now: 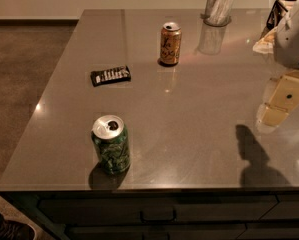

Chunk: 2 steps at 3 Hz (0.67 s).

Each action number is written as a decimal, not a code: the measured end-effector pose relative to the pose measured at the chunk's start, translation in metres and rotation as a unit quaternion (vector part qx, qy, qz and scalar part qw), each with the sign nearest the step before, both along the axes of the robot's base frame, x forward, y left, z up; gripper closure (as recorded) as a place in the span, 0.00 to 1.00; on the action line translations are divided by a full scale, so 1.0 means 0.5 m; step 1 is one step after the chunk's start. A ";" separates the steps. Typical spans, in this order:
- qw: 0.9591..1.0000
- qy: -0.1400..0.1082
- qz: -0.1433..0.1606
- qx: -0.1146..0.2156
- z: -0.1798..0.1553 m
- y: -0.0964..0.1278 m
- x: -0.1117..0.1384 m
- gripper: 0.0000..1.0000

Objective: Knock green can over

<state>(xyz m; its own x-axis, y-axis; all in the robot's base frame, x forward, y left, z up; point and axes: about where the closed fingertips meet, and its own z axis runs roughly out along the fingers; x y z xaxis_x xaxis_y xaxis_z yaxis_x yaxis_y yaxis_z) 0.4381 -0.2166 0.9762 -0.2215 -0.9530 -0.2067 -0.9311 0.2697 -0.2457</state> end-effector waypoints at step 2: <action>1.000 0.004 0.014 0.025 -0.007 0.016 -0.011 0.00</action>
Offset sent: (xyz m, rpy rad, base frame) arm -0.0152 0.0198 -0.0147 0.1352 0.0430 0.0785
